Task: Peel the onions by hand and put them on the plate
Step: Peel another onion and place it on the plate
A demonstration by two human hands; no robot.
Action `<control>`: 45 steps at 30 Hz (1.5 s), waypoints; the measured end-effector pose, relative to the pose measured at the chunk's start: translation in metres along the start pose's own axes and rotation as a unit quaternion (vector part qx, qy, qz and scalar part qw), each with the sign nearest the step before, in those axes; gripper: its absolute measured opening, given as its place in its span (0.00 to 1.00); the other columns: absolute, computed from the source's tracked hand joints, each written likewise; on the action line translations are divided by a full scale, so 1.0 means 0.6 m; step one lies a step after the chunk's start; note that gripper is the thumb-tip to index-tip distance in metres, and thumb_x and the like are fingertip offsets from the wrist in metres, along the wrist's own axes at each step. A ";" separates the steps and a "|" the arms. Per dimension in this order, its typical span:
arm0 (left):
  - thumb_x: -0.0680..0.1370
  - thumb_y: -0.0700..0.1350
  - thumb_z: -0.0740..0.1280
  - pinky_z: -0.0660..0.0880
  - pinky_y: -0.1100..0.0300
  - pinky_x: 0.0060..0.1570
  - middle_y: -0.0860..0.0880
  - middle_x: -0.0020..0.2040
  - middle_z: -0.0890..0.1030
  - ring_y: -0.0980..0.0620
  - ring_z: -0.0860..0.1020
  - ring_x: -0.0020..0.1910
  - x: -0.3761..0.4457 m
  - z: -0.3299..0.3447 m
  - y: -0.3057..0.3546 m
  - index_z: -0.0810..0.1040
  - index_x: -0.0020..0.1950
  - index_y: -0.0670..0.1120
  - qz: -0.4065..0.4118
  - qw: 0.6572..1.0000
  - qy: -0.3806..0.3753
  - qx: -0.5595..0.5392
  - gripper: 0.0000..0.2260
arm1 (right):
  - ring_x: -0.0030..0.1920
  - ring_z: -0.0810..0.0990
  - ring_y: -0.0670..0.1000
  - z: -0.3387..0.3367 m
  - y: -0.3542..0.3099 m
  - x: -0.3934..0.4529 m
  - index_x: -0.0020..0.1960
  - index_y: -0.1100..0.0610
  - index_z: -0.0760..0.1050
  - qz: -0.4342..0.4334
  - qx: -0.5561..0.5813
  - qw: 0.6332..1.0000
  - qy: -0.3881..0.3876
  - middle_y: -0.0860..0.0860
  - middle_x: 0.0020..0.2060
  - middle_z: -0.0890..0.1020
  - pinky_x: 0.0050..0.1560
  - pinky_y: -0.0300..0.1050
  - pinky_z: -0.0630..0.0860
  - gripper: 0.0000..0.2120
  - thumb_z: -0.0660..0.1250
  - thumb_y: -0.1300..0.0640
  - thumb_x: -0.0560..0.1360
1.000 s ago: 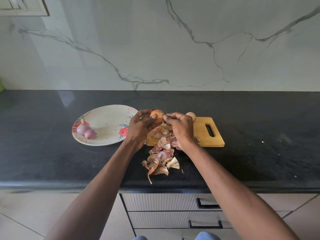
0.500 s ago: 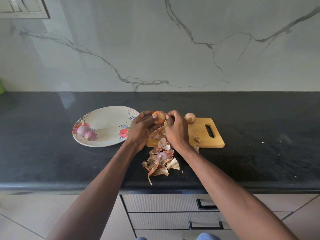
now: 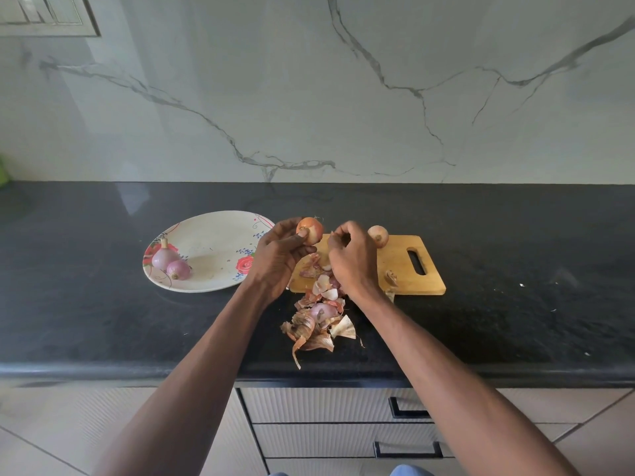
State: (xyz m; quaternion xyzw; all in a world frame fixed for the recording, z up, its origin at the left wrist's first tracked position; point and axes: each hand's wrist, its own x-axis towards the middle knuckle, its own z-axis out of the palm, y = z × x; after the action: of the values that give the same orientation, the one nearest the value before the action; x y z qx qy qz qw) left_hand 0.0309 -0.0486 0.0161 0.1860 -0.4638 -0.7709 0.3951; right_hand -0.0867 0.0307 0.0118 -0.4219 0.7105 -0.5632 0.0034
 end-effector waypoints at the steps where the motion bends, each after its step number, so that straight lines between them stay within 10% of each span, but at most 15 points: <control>1: 0.80 0.33 0.64 0.80 0.56 0.47 0.37 0.58 0.80 0.46 0.81 0.44 -0.001 -0.001 0.000 0.76 0.62 0.39 -0.001 1.000 -0.004 0.006 0.11 | 0.42 0.79 0.52 -0.003 -0.001 -0.001 0.47 0.60 0.77 -0.010 -0.010 1.000 -0.002 0.53 0.43 0.80 0.41 0.49 0.80 0.04 0.67 0.67 0.74; 11: 0.76 0.38 0.69 0.80 0.59 0.38 0.43 0.47 0.84 0.51 0.83 0.41 -0.006 0.003 0.003 0.78 0.61 0.36 0.012 0.999 -0.005 0.047 0.14 | 0.55 0.80 0.42 -0.012 -0.008 -0.001 0.59 0.60 0.82 -0.112 0.060 0.992 -0.018 0.51 0.55 0.84 0.55 0.30 0.75 0.13 0.74 0.61 0.74; 17: 0.76 0.42 0.70 0.81 0.54 0.41 0.40 0.48 0.85 0.46 0.83 0.44 -0.006 -0.002 -0.001 0.84 0.56 0.41 0.013 0.997 0.005 0.071 0.10 | 0.52 0.82 0.47 -0.012 -0.002 0.005 0.53 0.61 0.85 -0.081 0.085 0.993 -0.019 0.52 0.49 0.85 0.56 0.44 0.79 0.09 0.74 0.62 0.73; 25: 0.79 0.39 0.70 0.83 0.51 0.48 0.38 0.53 0.85 0.43 0.84 0.49 -0.008 0.008 -0.008 0.83 0.58 0.40 0.014 0.995 0.008 0.103 0.09 | 0.45 0.80 0.49 0.001 0.000 -0.006 0.50 0.64 0.81 -0.147 -0.011 0.988 0.050 0.55 0.45 0.83 0.44 0.28 0.72 0.04 0.68 0.66 0.77; 35: 0.78 0.42 0.68 0.83 0.58 0.44 0.39 0.50 0.85 0.45 0.84 0.45 -0.003 0.008 -0.004 0.80 0.57 0.38 -0.013 0.999 0.005 0.029 0.11 | 0.44 0.79 0.52 0.007 0.010 0.001 0.49 0.62 0.76 -0.117 -0.032 0.991 0.062 0.55 0.44 0.81 0.42 0.48 0.78 0.03 0.65 0.67 0.78; 45: 0.74 0.42 0.71 0.83 0.52 0.52 0.37 0.53 0.84 0.43 0.85 0.48 0.002 0.001 -0.003 0.77 0.59 0.37 -0.009 1.000 0.019 -0.019 0.17 | 0.52 0.81 0.44 -0.012 -0.005 0.001 0.56 0.60 0.83 -0.085 0.057 0.995 0.015 0.51 0.51 0.85 0.53 0.35 0.78 0.11 0.74 0.58 0.74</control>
State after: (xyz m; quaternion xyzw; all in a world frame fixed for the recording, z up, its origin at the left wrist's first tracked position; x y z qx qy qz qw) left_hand 0.0293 -0.0488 0.0151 0.1971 -0.4394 -0.7795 0.4005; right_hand -0.0888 0.0357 0.0172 -0.4710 0.6386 -0.6077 -0.0309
